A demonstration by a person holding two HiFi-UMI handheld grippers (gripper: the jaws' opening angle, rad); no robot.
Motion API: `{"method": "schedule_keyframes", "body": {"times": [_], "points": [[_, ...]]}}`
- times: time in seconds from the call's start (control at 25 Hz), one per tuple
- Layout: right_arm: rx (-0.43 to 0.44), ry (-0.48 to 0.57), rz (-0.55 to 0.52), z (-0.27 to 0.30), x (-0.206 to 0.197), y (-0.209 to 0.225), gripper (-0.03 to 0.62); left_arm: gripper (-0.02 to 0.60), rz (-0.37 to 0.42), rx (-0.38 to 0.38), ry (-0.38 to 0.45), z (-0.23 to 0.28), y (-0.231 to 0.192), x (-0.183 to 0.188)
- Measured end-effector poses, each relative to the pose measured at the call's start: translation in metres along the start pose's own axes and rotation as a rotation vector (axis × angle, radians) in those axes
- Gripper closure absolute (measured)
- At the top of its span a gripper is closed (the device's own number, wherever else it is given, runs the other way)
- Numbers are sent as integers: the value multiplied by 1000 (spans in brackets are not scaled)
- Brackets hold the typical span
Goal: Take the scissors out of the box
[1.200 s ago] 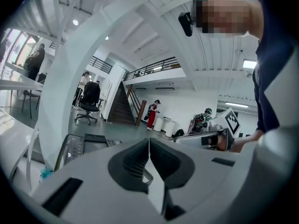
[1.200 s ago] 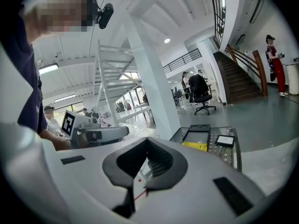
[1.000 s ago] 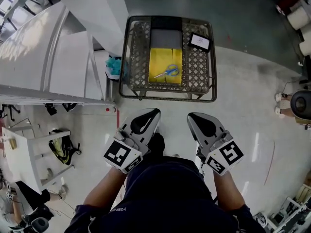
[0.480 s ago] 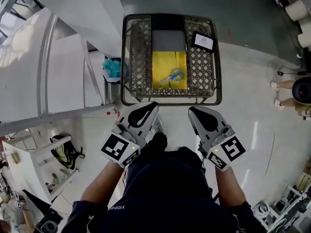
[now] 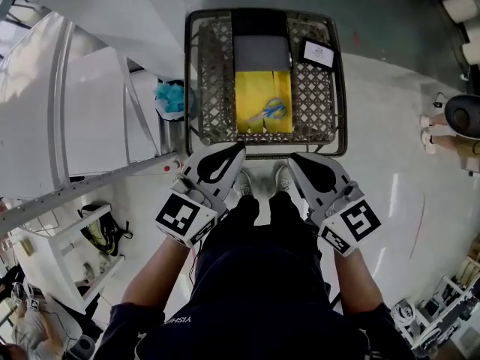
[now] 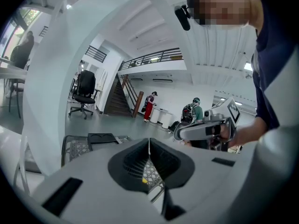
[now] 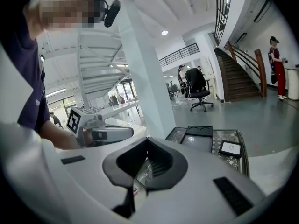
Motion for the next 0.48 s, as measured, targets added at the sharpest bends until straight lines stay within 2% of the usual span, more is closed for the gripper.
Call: {"method": "schedule_keyframes", "body": {"times": [0.2,0.32,0.48], "points": [[26,-6,0,11,-4,15,577,552,6,20,-33,20,-10,-9],[50,-8,5,18,-10,28,577,552,8,42,-89,34,-17,-22],[93,-16,10,27,-19,45,577,552,14,63,-90,59,-28,-32]]}}
Point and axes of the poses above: the fingertips, and each gripper's own axes: z forward along the fingers, y to its right, x out of its top, the point moved 3 cm from there along -z, backward along the fingers, and after that the axes turned 10 degrees about -z, right-handed, at the moved point
